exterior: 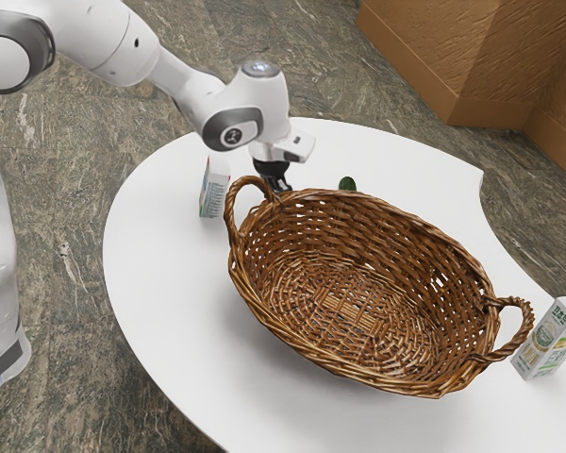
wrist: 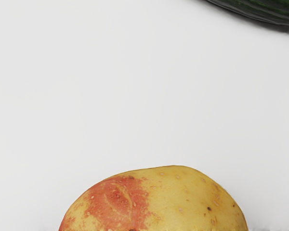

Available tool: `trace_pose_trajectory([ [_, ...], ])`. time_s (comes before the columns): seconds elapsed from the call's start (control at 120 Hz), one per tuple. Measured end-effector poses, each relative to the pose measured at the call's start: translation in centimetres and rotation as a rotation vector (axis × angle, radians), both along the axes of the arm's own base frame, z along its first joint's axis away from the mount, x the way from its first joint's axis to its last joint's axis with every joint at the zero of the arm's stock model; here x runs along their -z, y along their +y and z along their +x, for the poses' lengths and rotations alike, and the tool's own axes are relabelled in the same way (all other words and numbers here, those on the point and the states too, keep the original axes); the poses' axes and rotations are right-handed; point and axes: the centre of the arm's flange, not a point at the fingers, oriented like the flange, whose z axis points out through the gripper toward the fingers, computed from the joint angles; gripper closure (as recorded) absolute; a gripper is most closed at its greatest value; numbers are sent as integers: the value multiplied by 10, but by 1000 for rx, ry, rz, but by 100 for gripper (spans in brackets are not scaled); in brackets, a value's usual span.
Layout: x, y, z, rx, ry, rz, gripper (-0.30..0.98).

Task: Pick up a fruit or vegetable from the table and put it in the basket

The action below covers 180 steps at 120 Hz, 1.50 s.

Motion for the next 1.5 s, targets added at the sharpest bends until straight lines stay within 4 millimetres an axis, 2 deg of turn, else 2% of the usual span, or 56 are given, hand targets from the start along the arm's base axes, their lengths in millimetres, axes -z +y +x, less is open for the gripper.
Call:
trace_pose_trajectory([
  [0.3, 17, 0, 2, -18, 30, -30, 5],
  [0.417, 15, 0, 2, -17, 28, -27, 17],
  [0.733, 11, 1, 2, -46, 19, -22, 39],
  [0.833, -27, 11, 1, -63, -42, 12, 45],
  [0.9, -81, 23, 7, -79, -119, 54, 48],
  [0.958, -128, 21, 10, -78, -178, 91, 50],
  [1.033, -171, -7, 17, -40, -229, 122, 49],
  [1.092, -186, -45, 24, 14, -244, 132, 48],
  [1.2, -186, -109, 30, 101, -231, 125, 48],
  [1.267, -188, -155, 28, 166, -233, 116, 49],
  [1.342, -198, -198, 23, 222, -250, 104, 51],
  [1.4, -196, -222, 22, 251, -247, 92, 50],
  [1.5, -178, -254, 24, 290, -215, 63, 52],
])
